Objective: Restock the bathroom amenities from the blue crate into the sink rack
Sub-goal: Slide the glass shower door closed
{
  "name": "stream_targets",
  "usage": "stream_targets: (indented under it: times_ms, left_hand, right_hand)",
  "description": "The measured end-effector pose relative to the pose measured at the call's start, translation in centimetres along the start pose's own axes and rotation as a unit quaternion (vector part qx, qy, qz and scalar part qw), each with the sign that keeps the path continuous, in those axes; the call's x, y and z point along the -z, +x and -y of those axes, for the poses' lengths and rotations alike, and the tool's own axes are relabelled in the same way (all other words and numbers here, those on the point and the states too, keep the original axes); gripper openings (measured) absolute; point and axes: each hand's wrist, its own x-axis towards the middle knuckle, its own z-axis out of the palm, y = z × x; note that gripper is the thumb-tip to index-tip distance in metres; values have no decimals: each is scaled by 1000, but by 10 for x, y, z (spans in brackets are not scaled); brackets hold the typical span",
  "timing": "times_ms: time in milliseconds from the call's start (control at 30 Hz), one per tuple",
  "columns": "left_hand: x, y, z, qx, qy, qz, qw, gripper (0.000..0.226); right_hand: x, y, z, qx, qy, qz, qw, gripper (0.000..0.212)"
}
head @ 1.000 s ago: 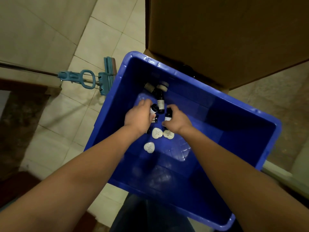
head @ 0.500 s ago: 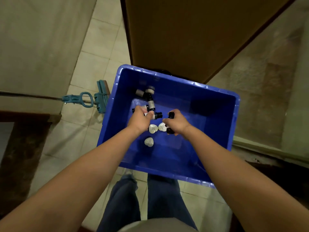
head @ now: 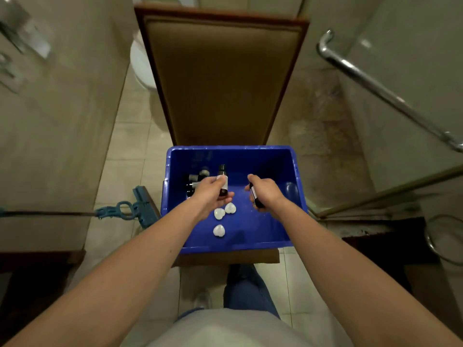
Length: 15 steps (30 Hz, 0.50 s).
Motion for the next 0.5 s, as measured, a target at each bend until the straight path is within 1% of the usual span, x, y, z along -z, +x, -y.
stream_targets:
  times_ms: [167,300,367,500]
  left_hand:
    - [-14,-39,-24,-39,20,27,999,7]
    - [-25,-70,-45,-86,74,60,992,5]
    - [-31,-88,-55,-111,97,78,986,4]
    - [-48,-125,-69,-123,113,126,978,20]
  right_hand:
    - [16,-50,12,8,70,-2,997,39]
    - [32,-92,18,28,147,34,988,31]
    - [41,-111,19,48,177,37,982,29]
    - [62,-147,17,95,205,-7,974,26]
